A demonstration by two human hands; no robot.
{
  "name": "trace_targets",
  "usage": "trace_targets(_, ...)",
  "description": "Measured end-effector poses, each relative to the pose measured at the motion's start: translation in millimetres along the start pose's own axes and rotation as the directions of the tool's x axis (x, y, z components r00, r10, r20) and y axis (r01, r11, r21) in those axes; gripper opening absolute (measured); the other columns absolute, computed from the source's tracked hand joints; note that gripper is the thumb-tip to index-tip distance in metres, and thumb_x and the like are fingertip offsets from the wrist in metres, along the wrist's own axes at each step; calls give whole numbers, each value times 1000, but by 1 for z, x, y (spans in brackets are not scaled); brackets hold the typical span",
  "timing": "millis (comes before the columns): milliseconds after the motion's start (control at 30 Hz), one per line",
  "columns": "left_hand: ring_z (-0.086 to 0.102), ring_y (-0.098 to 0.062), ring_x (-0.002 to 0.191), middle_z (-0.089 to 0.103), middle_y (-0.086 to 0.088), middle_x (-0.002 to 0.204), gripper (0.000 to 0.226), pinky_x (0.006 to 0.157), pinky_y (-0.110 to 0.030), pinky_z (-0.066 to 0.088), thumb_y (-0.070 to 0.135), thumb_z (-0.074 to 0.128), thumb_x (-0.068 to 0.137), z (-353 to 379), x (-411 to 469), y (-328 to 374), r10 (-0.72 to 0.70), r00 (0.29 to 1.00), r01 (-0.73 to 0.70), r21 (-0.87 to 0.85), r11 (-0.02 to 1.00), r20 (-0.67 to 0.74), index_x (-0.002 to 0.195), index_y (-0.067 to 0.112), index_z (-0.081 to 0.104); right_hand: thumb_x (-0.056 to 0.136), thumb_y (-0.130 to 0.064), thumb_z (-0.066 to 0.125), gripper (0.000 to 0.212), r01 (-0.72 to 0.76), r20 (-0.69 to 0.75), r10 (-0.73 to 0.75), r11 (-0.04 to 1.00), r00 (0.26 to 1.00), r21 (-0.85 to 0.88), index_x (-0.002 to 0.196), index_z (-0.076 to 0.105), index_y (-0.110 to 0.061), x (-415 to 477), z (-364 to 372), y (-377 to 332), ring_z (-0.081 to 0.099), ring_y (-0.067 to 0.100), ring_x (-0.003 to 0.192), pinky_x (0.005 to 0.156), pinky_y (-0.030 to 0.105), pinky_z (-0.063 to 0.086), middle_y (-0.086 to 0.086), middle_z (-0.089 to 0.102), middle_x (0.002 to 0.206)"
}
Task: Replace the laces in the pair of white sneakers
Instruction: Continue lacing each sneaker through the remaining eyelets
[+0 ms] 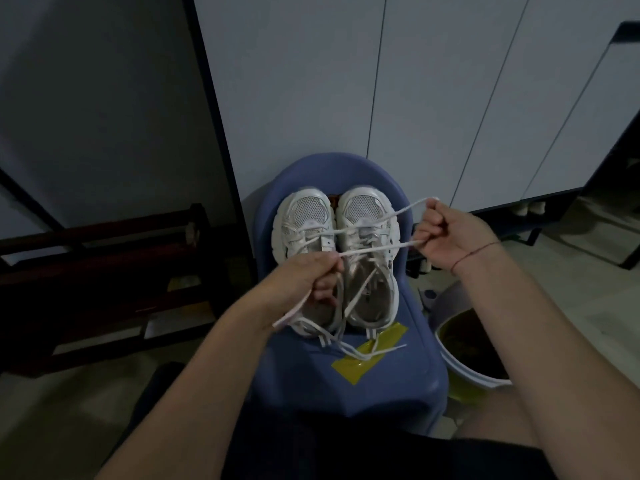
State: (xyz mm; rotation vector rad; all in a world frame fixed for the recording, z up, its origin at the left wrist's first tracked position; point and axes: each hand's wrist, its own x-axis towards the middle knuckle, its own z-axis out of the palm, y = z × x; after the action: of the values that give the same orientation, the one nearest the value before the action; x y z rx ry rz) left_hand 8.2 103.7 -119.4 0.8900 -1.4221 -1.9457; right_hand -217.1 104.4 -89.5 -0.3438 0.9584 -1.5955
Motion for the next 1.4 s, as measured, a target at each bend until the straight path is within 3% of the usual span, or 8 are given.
trace_targets(133, 29, -4, 40, 32, 8, 47, 32, 55, -20, 47, 22, 33, 106, -17, -4, 4, -5, 996, 13, 94, 995, -84, 82, 11, 52, 99, -12, 43, 24, -72, -257, 6, 966, 966, -248, 80, 57, -9, 19, -30, 5, 45, 6, 35, 42, 16, 40, -2, 50, 42)
trace_targets(233, 31, -4, 43, 32, 9, 48, 33, 58, -22, 45, 25, 38, 105, -19, 0, -4, 26, 993, 10, 297, 955, -117, 83, 12, 59, 91, -16, 55, 29, -78, -209, -349, 355, 913, -932, 111, 59, 5, 18, -34, 19, 63, 30, 84, 74, 36, 53, 20, 65, 96)
trace_targets(300, 33, -6, 47, 33, 6, 52, 33, 59, -23, 42, 27, 42, 104, -17, 5, -8, 48, 990, 10, 400, 917, -133, 82, 14, 64, 89, -16, 58, 34, 159, 71, -416, 181, 907, -971, 119, 56, 1, 3, -14, 28, 60, 32, 97, 84, 40, 51, 20, 59, 116)
trace_targets(400, 35, -3, 47, 41, 8, 50, 31, 52, -18, 34, 26, 45, 103, -11, 11, -8, 94, 982, -13, 443, 897, -163, 87, 12, 68, 95, -22, 52, 23, 367, 377, -33, 322, 926, -873, 116, 60, -16, -24, 19, 54, 61, 12, 78, 73, 26, 51, 0, 65, 103)
trace_targets(467, 36, 1, 44, 43, 14, 46, 29, 47, -12, 34, 22, 45, 103, -9, 14, -5, 95, 978, -11, 405, 914, -186, 87, 12, 67, 95, -26, 53, 16, 464, 486, 85, 199, 870, -864, 102, 65, -17, -25, 22, 68, 58, 8, 77, 73, 23, 47, -3, 65, 88)
trace_targets(667, 37, 0, 44, 37, 5, 54, 33, 50, -12, 40, 15, 38, 105, -18, 18, 1, 94, 972, 3, 414, 910, -214, 90, 8, 66, 87, -18, 65, 14, 410, 364, -216, 236, 906, -881, 78, 70, -9, 1, 6, 52, 59, 14, 72, 66, 23, 44, 9, 69, 80)
trace_targets(900, 50, -9, 40, 67, -5, 57, 28, 45, -16, 42, 18, 52, 100, -18, 25, -1, 98, 958, 17, 393, 919, -271, 87, 0, 69, 92, -11, 56, 28, 513, 511, -82, 263, 856, -817, 117, 62, -21, 5, 21, 64, 62, 5, 93, 86, 18, 48, -6, 67, 106)
trace_targets(1400, 63, -10, 51, 63, -2, 77, 23, 50, -27, 57, 19, 45, 104, -15, 40, -1, 51, 894, 26, 165, 986, -445, 87, 17, 61, 82, -14, 71, 7, 406, 315, -344, 235, 885, -883, 77, 70, -20, 38, 28, 71, 60, 6, 71, 75, 22, 50, -10, 65, 73)
